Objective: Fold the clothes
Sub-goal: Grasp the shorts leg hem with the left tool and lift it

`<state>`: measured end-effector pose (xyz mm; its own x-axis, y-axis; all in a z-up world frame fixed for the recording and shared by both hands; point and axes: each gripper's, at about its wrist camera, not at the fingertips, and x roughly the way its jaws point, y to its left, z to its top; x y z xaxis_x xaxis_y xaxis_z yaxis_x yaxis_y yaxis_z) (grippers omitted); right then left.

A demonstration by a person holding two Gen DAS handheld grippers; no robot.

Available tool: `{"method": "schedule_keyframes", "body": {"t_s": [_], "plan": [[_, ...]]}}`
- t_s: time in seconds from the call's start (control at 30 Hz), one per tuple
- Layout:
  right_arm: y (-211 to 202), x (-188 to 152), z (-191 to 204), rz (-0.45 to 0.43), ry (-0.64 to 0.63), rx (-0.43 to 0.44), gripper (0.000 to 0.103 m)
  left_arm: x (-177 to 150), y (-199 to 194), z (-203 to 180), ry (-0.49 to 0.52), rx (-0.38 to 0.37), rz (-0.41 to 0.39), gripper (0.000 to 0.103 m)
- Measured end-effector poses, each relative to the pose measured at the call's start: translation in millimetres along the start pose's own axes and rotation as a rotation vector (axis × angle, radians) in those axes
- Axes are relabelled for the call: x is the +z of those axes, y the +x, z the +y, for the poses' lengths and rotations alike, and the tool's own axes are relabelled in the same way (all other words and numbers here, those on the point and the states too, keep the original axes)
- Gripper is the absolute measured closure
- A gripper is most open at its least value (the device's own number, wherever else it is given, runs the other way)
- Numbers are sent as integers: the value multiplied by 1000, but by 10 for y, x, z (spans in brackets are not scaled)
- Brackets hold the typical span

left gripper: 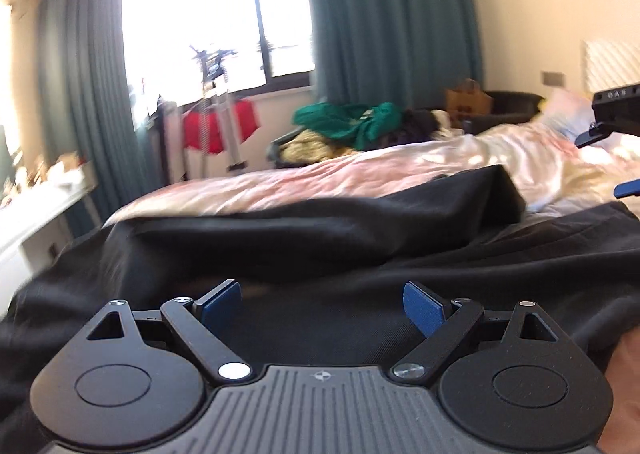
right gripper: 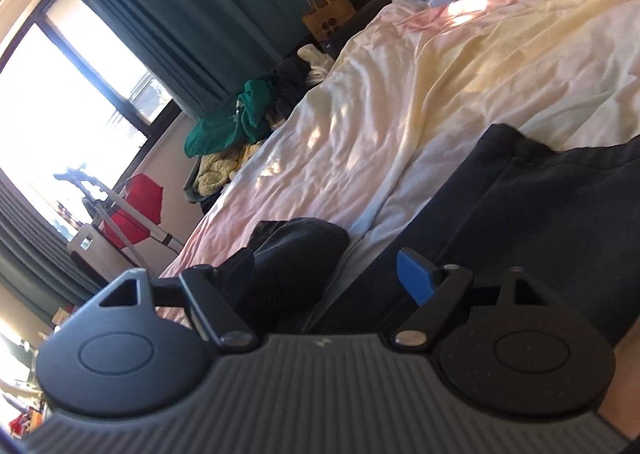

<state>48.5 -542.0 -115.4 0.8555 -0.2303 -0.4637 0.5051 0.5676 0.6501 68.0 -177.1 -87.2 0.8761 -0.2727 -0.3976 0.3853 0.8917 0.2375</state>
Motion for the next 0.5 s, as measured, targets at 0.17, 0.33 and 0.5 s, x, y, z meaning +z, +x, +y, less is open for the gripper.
{"method": "schedule_keyframes", "body": {"t_s": [0.17,0.33,0.5], "plan": [[-6,70,-107,-42,16,-43,22,541,512,-601,203,-28,-26,7],[64,39,-186,-62,55,-70,22,850,1062,-1255,424,-52,-79,3],[158,93,-339,-58,108,-56,22,800,1737,-1834,699,30,-42,3]]}}
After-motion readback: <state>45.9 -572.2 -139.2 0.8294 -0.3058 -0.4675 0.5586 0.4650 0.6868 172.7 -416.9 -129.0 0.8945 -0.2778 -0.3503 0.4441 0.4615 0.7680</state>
